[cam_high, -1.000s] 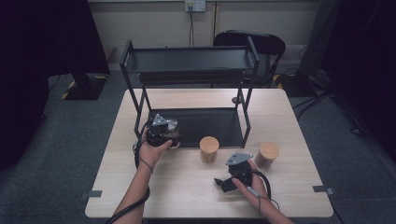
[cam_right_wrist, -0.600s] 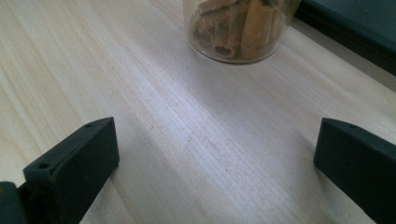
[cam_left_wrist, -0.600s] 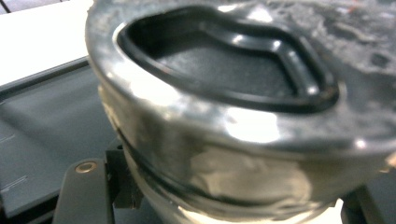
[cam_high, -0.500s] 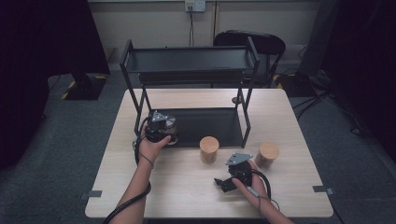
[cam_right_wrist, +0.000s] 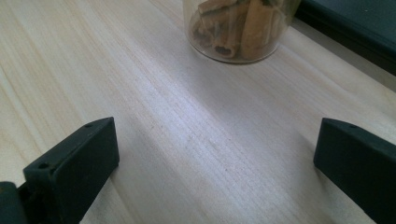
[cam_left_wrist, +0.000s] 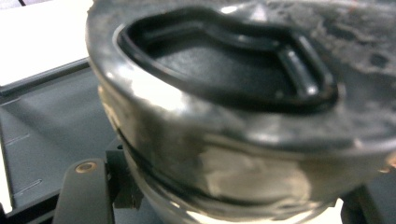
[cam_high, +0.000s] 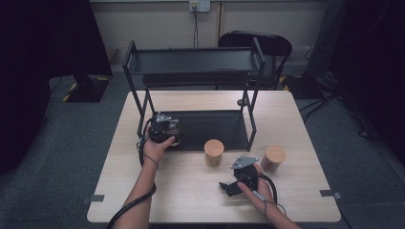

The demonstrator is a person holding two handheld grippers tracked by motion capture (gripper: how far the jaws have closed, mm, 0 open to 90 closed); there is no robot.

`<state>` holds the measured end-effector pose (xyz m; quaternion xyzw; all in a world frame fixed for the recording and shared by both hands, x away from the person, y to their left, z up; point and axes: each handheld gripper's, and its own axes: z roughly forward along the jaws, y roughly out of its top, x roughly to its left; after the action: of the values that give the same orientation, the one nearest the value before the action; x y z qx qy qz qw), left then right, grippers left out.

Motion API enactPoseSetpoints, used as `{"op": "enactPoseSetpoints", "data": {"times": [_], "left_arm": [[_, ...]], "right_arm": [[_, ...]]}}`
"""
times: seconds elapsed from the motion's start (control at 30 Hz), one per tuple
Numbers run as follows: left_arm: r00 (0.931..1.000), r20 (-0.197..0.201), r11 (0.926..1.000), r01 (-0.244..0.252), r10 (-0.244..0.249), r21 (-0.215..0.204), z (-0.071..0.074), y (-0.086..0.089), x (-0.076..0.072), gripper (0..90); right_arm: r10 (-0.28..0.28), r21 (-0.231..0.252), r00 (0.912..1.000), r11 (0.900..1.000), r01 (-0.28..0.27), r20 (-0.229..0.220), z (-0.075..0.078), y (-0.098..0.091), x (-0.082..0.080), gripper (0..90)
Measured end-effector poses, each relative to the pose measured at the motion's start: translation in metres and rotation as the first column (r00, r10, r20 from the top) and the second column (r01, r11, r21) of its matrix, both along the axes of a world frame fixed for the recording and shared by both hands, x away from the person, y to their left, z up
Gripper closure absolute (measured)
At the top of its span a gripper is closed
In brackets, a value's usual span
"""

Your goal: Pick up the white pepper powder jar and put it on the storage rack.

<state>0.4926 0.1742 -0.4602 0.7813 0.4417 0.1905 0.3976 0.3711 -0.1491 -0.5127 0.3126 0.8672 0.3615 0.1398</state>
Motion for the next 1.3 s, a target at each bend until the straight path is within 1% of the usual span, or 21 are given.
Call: {"op": "enactPoseSetpoints", "data": {"times": [0.2,0.27,0.37,0.57,0.67,0.73,0.83,0.93,1.03,1.3], "left_arm": [[0.9998,0.004,0.9998,-0.021,0.021,0.001,-0.003,0.002,0.006,30.9],[0.9993,0.008,0.9993,-0.035,0.035,-0.012,-0.004,0.002,0.007,30.9],[0.999,0.006,0.999,-0.045,0.045,-0.005,-0.006,0.003,0.009,31.0],[0.9976,0.003,0.9976,-0.069,0.069,-0.004,-0.01,0.006,0.013,31.0],[0.9967,0.007,0.9968,-0.08,0.08,-0.002,-0.011,0.007,0.015,31.0],[0.9962,0.007,0.9961,-0.087,0.087,-0.015,-0.012,0.008,0.016,30.9],[0.9958,0.009,0.9959,-0.091,0.091,-0.002,-0.012,0.007,0.017,31.0],[0.9947,0.009,0.9946,-0.103,0.103,-0.012,-0.012,0.007,0.019,30.9],[0.9945,0.009,0.9946,-0.104,0.104,-0.001,-0.014,0.006,0.019,30.9],[0.9932,0.021,0.9934,-0.115,0.115,-0.001,-0.015,0.007,0.02,30.9]], "right_arm": [[0.0,0.0,1.0,1.0,0.0,0.0,0.0,0.0,0.0,0.0],[0.0,0.0,1.0,1.0,0.0,0.0,0.0,0.0,0.0,0.0],[0.0,0.0,1.0,1.0,0.0,0.0,0.0,0.0,0.0,0.0],[0.0,0.0,1.0,1.0,0.0,0.0,0.0,0.0,0.0,0.0],[0.0,0.0,1.0,1.0,0.0,0.0,0.0,0.0,0.0,0.0],[0.0,0.0,1.0,1.0,0.0,0.0,0.0,0.0,0.0,0.0],[0.0,0.0,1.0,1.0,0.0,0.0,0.0,0.0,0.0,0.0],[0.0,0.0,1.0,1.0,0.0,0.0,0.0,0.0,0.0,0.0],[0.0,0.0,1.0,1.0,0.0,0.0,0.0,0.0,0.0,0.0],[0.001,0.001,1.0,1.0,-0.001,0.0,0.0,0.0,0.0,0.0]]}}
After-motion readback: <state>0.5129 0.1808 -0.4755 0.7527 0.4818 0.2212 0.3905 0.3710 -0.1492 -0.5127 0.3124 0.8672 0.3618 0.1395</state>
